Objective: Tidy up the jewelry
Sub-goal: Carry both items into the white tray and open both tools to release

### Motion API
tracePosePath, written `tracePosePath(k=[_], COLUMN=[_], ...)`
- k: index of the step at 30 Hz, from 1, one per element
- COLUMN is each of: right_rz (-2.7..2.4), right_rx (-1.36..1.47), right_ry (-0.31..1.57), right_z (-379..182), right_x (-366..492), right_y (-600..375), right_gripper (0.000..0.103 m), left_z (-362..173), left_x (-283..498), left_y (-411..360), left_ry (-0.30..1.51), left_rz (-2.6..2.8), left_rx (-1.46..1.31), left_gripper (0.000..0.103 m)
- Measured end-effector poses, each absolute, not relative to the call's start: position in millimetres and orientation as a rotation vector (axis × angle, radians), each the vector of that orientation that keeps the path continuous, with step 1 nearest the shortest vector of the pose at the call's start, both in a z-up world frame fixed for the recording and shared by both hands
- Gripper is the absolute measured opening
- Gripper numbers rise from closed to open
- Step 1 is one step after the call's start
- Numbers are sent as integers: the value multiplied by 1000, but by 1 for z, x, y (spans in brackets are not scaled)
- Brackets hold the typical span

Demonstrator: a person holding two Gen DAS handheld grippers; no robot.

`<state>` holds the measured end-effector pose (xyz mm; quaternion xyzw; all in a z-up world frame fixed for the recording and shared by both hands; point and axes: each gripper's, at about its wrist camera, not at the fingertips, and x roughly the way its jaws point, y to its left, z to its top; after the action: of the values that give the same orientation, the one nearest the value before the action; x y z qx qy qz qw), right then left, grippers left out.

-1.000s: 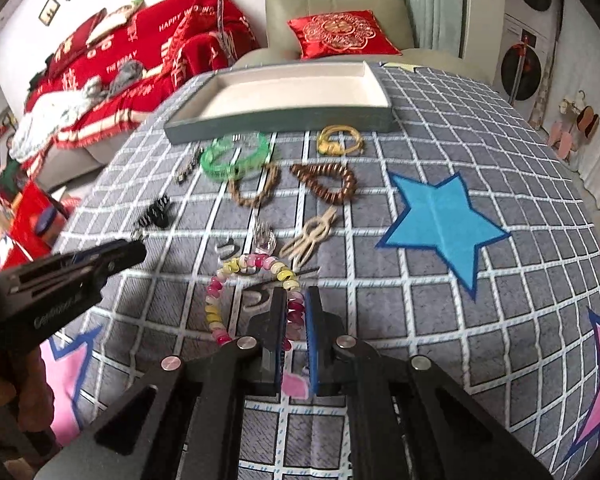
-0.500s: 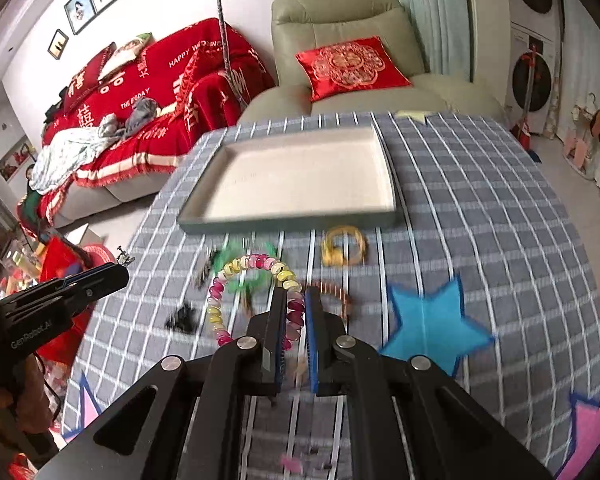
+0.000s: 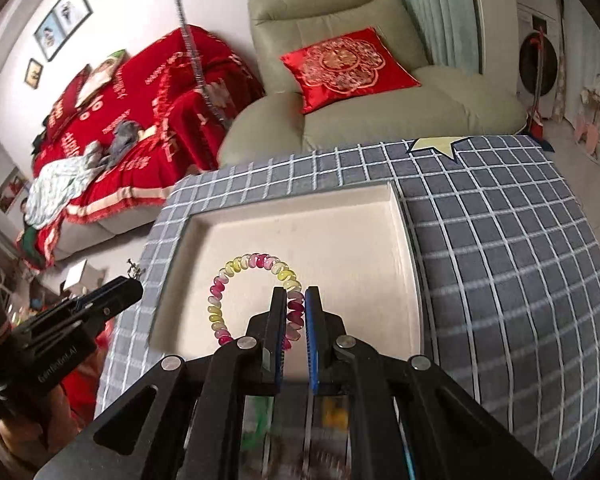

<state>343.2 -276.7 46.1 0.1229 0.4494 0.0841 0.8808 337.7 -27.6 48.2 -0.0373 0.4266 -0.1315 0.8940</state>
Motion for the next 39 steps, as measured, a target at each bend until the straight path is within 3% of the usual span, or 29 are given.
tracePosePath(k=[10,25,27,31,38,39], right_rz=[104,61,64,81,111,112], right_rx=[289,190,190,231,286,293], right_ry=[1005,1064,1071,1046,995,987], right_z=[-14,-54,-52,-39,-5,-1], right_x=[415,422,421,415,386,381], right_y=[-288,-278,-278,-281,-292,-294], right_gripper=[10,11,17,53,54,54], left_z=[-18,-53,-52,-52,-53,-52], left_x=[414,427,425,422,419,419], left_y=[-54,-73,-73,-72,-76,-76], left_ry=[966,1021,1014,1003,980,979], left_rz=[-228,-196,-182,-166,-163,-164], left_rx=[15,111,108,108,130,129], left_gripper=[33,34,34,34,34,41])
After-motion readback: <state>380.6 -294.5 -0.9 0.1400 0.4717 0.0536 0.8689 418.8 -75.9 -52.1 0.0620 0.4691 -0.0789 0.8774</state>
